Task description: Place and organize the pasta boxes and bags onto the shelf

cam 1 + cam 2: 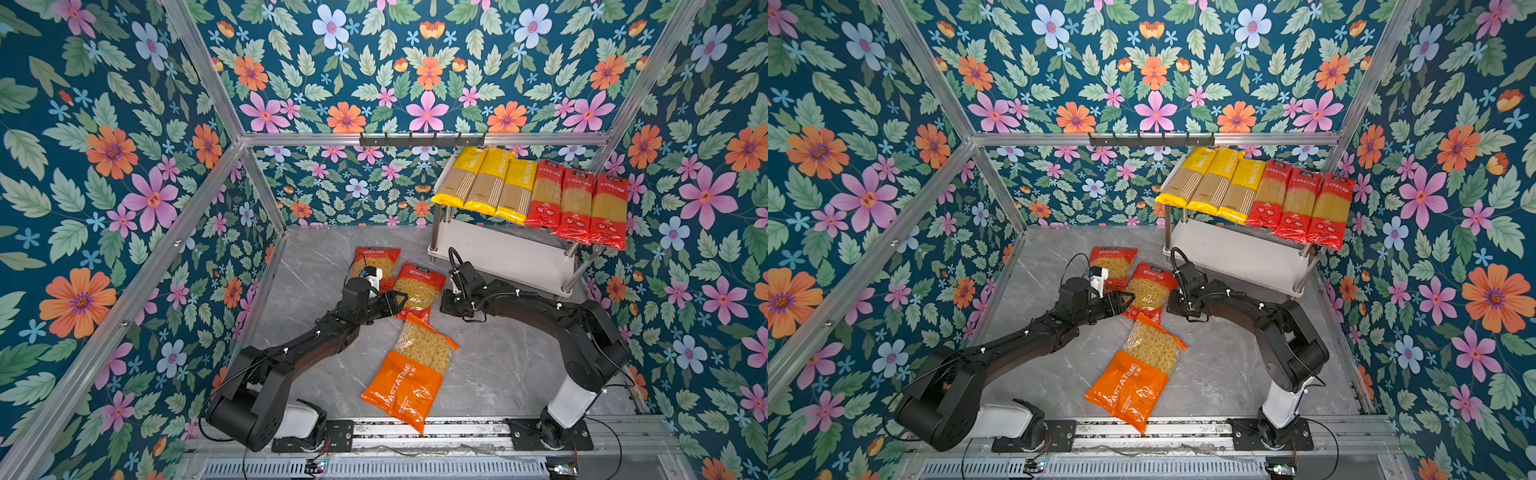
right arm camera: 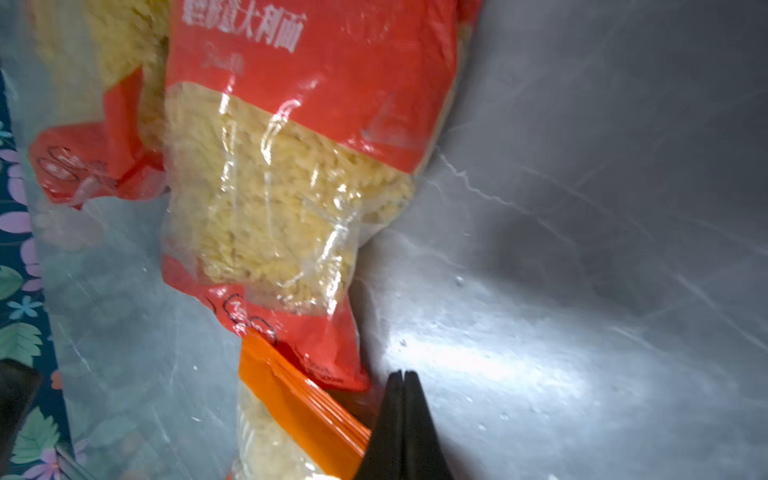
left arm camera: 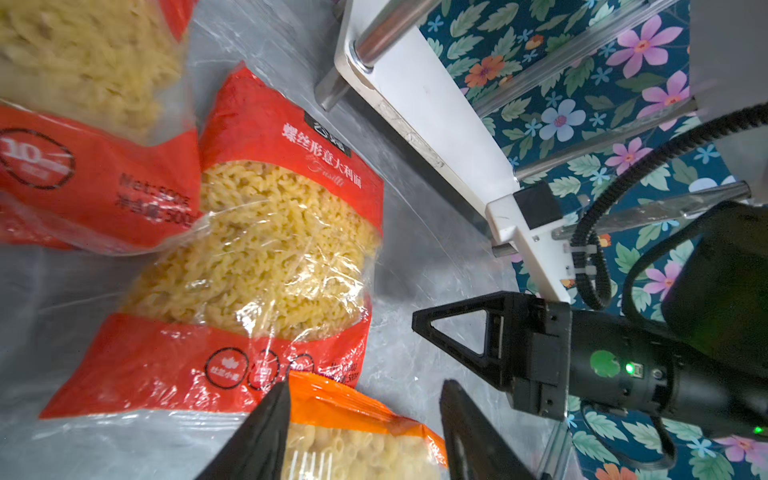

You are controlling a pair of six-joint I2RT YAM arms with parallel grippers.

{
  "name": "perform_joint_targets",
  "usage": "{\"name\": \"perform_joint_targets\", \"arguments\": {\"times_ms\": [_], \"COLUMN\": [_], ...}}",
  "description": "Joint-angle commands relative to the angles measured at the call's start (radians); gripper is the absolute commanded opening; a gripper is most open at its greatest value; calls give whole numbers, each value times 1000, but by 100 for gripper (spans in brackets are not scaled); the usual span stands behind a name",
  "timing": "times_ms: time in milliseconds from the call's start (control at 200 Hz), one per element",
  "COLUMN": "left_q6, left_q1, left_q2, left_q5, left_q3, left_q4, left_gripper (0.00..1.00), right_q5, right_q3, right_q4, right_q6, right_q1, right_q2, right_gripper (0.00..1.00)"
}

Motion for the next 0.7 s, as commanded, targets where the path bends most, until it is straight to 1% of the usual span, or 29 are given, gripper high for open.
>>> {"name": "perform_joint_targets", "arguments": {"times_ms": [0, 55, 125, 165, 285, 340, 415, 515, 625, 695], "left_q6": [19, 33, 67, 83, 85, 80, 79, 81, 77, 77], "left_q1": [-6, -6, -3, -1, 18, 23, 24, 24, 24, 24], "left_q2": [18, 26, 43, 54, 79, 83, 80, 77, 69, 60], "left_q5": [6, -10, -39, -44, -42, -40, -37, -38, -41, -43], "left_q3": [6, 5, 27, 36, 55, 61, 64, 62, 56, 55], "left_q4": [31, 20, -35, -48, -43, -41, -39, -42, -43, -45], "left_gripper": [61, 61, 61, 61, 61, 61, 61, 61, 61, 61], "right_q5": [-29, -51, -107, -118, -114, -114, -104, -88, -96, -95], "right_q3": [-16, -35, -60, -66, -65, -60, -38, 11, 77, 109], "right_q4": [-75, -52, 14, 47, 128, 166, 194, 205, 190, 174], "right_q6": [-49, -26, 30, 60, 133, 162, 189, 199, 198, 193], "right_q1": [-10, -10, -6, -2, 8, 15, 28, 54, 68, 73], "right_q2": [-28, -40, -34, -23, 21, 43, 70, 123, 199, 233], "right_gripper": [6, 14, 29, 37, 50, 55, 58, 58, 53, 46]}}
